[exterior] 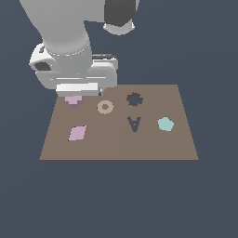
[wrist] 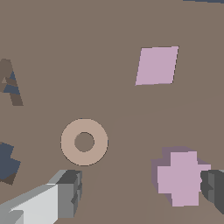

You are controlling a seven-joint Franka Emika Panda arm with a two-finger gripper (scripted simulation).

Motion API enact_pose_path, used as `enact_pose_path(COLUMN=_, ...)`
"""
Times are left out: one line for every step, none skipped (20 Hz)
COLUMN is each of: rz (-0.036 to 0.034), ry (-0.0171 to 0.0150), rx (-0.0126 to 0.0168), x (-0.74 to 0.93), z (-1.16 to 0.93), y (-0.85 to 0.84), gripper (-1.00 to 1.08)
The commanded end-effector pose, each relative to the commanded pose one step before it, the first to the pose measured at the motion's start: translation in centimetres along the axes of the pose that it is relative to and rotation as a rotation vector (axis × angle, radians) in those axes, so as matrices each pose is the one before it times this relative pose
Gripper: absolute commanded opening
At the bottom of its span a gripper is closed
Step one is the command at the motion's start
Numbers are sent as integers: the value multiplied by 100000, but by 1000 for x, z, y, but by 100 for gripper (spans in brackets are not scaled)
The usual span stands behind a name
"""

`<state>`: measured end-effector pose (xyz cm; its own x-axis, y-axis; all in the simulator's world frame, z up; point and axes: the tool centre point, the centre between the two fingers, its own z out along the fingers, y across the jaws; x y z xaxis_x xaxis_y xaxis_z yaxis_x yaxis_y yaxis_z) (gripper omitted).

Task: Insert a designated object into the corresponding slot on a board.

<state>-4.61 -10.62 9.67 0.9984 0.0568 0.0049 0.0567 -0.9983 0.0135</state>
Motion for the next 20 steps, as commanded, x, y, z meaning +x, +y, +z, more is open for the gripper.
enact_pose_path(rz=-1035, ry=-83, rx=368, x=-973, z=1386, y=1783, gripper=100)
enact_pose_path(rz=-336, ry=-49, rx=135, x=-306, z=474, y=607, gripper=100)
enact_pose_path(rz=-304, ry=-45, rx=124, x=-278, z=436, y=564, gripper=100)
enact_pose_path(rz=-283, ry=-42, rx=116, x=-251, z=401, y=516, gripper=100)
enact_pose_path(rz=-260, ry=-39, rx=108, x=-226, z=366, y=468, gripper=100)
enact_pose_path(rz=-236, ry=-35, rx=99, x=-201, z=330, y=420, gripper=100)
enact_pose_path(rz=-209, ry=-31, rx=89, x=-177, z=293, y=374, gripper=100)
enact_pose_path(rz=-166, ry=-25, rx=71, x=-155, z=254, y=336, gripper=100)
enact_pose_path(rz=-166, ry=-26, rx=72, x=-124, z=221, y=277, gripper=100)
enact_pose_path(rz=-125, ry=-20, rx=54, x=-101, z=182, y=239, gripper=100)
enact_pose_path(rz=-88, ry=-15, rx=39, x=-76, z=143, y=198, gripper=100)
enact_pose_path(rz=-88, ry=-17, rx=39, x=-43, z=110, y=140, gripper=100)
enact_pose_path(rz=-62, ry=-15, rx=27, x=-16, z=73, y=95, gripper=100)
enact_pose_path(rz=0, ry=0, rx=0, x=2, z=27, y=67, gripper=100)
enact_pose_path(rz=0, ry=0, rx=0, x=11, z=2, y=14, gripper=100)
enact_pose_path(rz=185, ry=-93, rx=-9, x=-31, z=-37, y=-67, gripper=100)
enact_pose_path(rz=0, ry=0, rx=0, x=0, z=34, y=3, gripper=100)
enact_pose_path(rz=0, ry=0, rx=0, x=1, z=103, y=9, gripper=100)
enact_pose_path(rz=0, ry=0, rx=0, x=1, z=172, y=14, gripper=100)
enact_pose_path(rz=-65, ry=21, rx=7, x=14, z=232, y=-15, gripper=100)
